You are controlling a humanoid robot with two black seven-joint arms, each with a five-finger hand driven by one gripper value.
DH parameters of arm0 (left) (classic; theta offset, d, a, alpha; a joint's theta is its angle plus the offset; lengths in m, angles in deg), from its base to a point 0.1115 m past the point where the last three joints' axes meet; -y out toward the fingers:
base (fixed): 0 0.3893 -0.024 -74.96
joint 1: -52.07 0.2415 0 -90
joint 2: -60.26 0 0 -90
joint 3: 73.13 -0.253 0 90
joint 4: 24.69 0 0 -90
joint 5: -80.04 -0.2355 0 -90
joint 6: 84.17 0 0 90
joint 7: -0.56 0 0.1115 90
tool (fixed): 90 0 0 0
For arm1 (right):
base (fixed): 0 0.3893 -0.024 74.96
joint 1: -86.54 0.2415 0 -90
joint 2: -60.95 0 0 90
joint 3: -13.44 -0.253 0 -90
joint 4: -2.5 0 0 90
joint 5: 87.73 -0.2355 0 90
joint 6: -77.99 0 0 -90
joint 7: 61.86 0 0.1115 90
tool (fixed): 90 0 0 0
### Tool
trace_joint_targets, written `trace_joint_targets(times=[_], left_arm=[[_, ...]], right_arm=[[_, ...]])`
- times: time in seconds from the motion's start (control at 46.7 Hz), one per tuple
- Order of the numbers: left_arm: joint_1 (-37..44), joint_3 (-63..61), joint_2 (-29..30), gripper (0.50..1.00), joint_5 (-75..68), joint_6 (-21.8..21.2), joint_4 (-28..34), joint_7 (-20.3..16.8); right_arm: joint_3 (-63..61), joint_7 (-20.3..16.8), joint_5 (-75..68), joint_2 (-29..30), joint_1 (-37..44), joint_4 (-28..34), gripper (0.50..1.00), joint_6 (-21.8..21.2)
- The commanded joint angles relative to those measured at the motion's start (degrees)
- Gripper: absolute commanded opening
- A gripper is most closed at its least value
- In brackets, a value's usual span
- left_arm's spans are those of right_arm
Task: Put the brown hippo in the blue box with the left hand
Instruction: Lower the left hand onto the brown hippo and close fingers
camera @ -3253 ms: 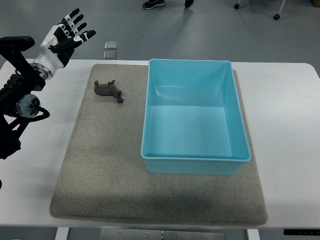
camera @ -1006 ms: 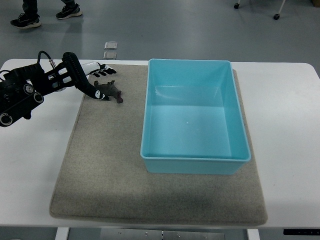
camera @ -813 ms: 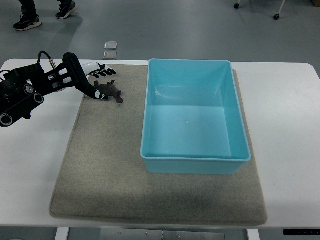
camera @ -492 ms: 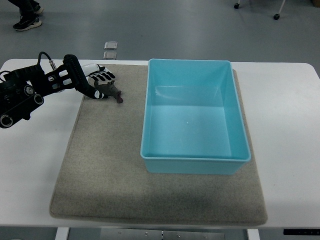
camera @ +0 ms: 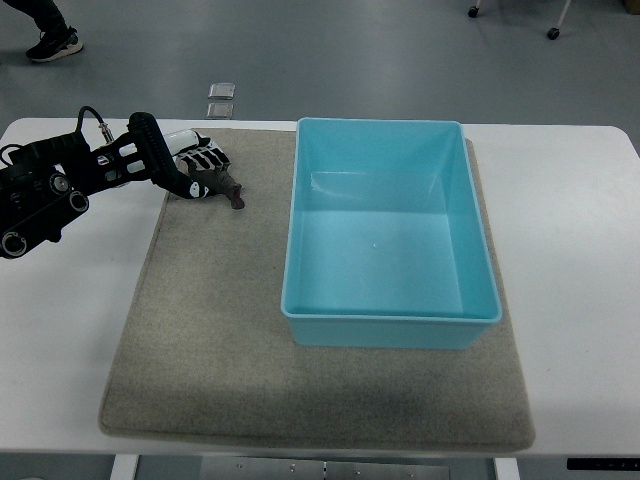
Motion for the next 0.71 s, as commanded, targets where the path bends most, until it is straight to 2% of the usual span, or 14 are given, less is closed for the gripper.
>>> trace_joint_targets(times=[0.0, 0.257, 0.428, 0.514, 0.599, 0.685], left_arm=[[0.1, 0.0, 0.0, 0.726, 0.0, 0.0, 0.0, 0.0], [0.1, -0.8, -0.2, 0.690, 0.1, -0.2, 0.1, 0.0], [0.1, -1.7, -0.3, 0.662, 0.1, -2.1, 0.0, 0.0], [0.1, -1.7, -0.3, 0.602, 0.1, -2.2, 0.0, 0.0], [0.0, -1.7, -0.3, 0.510, 0.2, -2.2, -0.1, 0.2], [-0.4, -1.6, -0.2, 0.500, 0.4, -2.2, -0.2, 0.6]], right_arm=[[0.0, 0.0, 0.0, 0.0, 0.0, 0.0, 0.936, 0.0], [0.0, 0.0, 0.0, 0.0, 0.0, 0.0, 0.936, 0.0], [0.0, 0.0, 0.0, 0.0, 0.0, 0.0, 0.936, 0.0], [0.0, 0.0, 0.0, 0.0, 0.0, 0.0, 0.936, 0.0], [0.0, 0.0, 0.0, 0.0, 0.0, 0.0, 0.936, 0.0], [0.0, 0.0, 0.0, 0.0, 0.0, 0.0, 0.936, 0.0]])
